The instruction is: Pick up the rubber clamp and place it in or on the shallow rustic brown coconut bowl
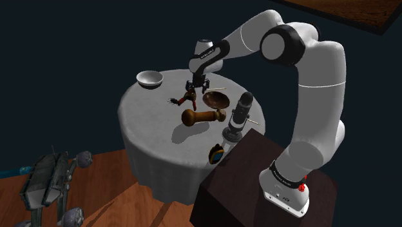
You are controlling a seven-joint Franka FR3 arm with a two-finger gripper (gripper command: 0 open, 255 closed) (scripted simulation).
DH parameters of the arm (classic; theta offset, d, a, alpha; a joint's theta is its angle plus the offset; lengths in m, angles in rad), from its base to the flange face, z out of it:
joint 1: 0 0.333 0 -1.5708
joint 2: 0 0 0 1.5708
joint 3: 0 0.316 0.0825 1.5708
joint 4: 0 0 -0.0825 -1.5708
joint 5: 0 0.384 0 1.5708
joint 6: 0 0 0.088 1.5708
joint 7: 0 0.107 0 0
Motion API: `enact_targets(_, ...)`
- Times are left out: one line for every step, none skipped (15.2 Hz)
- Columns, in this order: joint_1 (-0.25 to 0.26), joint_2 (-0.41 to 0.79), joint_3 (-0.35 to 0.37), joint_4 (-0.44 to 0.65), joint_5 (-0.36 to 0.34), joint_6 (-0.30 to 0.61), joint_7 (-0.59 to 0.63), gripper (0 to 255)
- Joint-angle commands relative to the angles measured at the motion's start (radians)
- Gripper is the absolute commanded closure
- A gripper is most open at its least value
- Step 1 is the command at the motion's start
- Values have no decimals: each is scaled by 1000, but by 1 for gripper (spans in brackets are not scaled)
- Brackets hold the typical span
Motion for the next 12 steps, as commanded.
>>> enact_targets(-13, 85, 2, 90, 14, -6, -1, 0)
enact_targets(-16, 103, 2, 108, 17, -8, -1, 0)
enact_targets(-16, 112, 3, 109, 17, 1, -1, 0)
enact_targets(-16, 122, 3, 110, 18, 10, -2, 0)
enact_targets(-17, 131, 4, 111, 18, 18, -2, 0)
enact_targets(-17, 141, 4, 112, 19, 27, -3, 0)
enact_targets(-17, 151, 5, 114, 20, 35, -3, 0)
enact_targets(-18, 161, 6, 116, 20, 43, -3, 0)
enact_targets(-18, 177, 6, 119, 21, 56, -4, 0)
enact_targets(-18, 177, 6, 119, 21, 56, -4, 0)
enact_targets(-18, 177, 6, 119, 21, 56, -4, 0)
enact_targets(-18, 177, 6, 119, 21, 56, -4, 0)
